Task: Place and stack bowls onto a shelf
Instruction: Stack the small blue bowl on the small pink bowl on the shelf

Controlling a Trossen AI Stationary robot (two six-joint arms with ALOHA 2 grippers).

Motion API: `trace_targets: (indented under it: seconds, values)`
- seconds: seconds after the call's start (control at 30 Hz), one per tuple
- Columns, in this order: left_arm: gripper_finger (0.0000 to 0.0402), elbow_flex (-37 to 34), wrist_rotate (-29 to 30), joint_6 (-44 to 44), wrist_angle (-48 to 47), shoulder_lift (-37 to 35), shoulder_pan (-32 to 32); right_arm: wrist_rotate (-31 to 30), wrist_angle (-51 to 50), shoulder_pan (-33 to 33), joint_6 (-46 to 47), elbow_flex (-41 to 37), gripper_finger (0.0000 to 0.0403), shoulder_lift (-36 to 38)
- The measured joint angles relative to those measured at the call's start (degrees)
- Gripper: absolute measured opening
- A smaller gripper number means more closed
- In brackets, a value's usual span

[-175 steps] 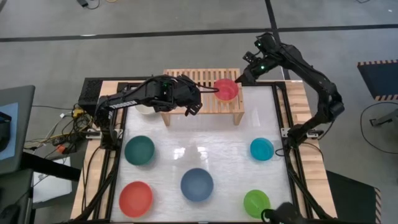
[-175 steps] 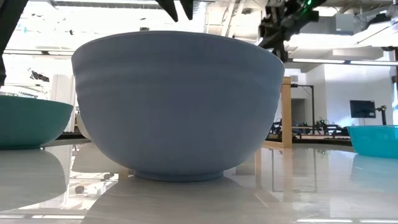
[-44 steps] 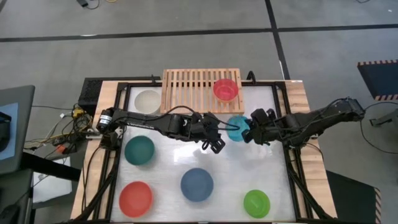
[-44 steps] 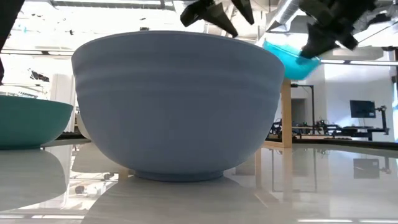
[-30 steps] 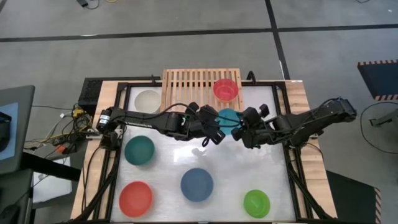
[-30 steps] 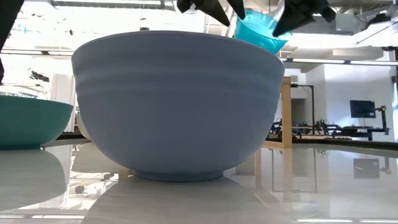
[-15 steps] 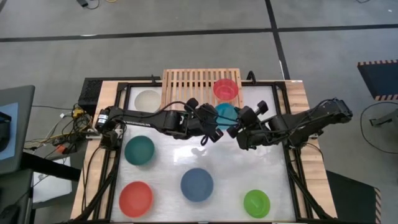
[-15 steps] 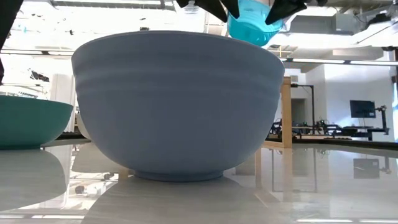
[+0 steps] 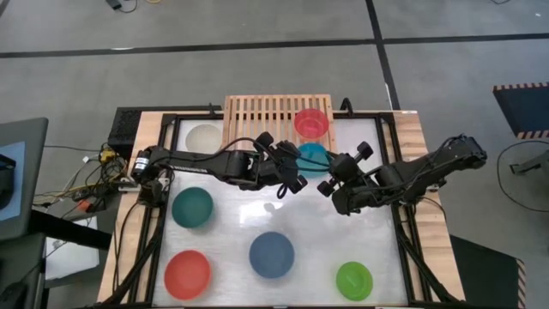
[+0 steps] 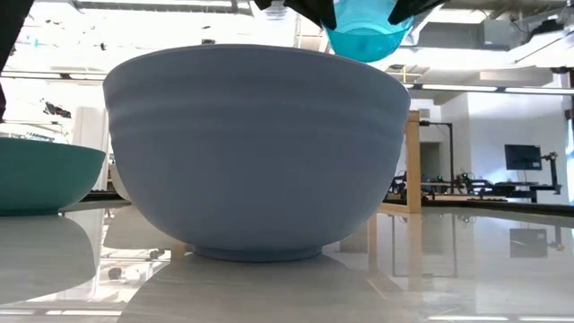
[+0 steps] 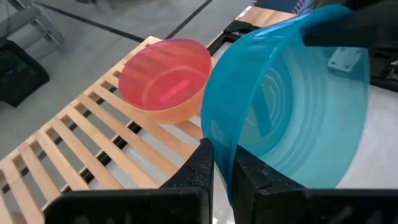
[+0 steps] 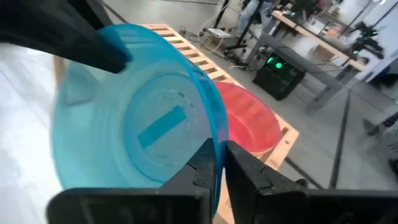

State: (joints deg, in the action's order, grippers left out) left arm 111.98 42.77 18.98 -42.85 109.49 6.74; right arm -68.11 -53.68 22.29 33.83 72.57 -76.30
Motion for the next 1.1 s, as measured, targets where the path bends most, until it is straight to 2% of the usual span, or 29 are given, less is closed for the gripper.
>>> trace_targets:
  seconds: [0.13,0.23,0.37,0.47,0.6,0.87,1.0,1.1]
  values:
    - [0.0003,1.82,-1.95,-0.34,-1.57,0.00,0.00,6.55,-0.30,0.28,0.76,1.88,0.0094,1.77]
    - [0.0000,3.55,-3.38,-1.69,-1.26,0.00,-0.59,11.22,0.00,0.28,0.61,3.94,0.0144,4.00]
    - [0.0001,5.83,-6.42,-4.60,-0.11,0.02,-2.47,11.88,-0.48,0.51,0.57,7.05,0.0223,7.64]
    - [0.0002,7.43,-7.69,-6.65,0.81,0.02,-5.10,9.20,-3.59,0.53,4.89,10.04,0.0259,11.38]
    - [0.0002,9.67,-11.56,-7.09,0.64,0.02,-11.27,8.49,-6.85,0.44,8.64,12.35,0.0268,16.39]
    - [0.0001,9.76,-29.19,6.00,1.37,0.22,-25.96,12.57,-8.54,0.49,10.54,12.27,0.0263,20.57]
    - [0.0001,9.77,-32.83,9.50,2.17,0.58,-29.62,13.57,-10.22,0.49,11.69,12.25,0.0261,19.68]
    - [0.0000,9.79,-36.00,11.50,4.35,1.36,-29.89,14.48,-11.13,0.49,12.49,12.22,0.0260,18.55]
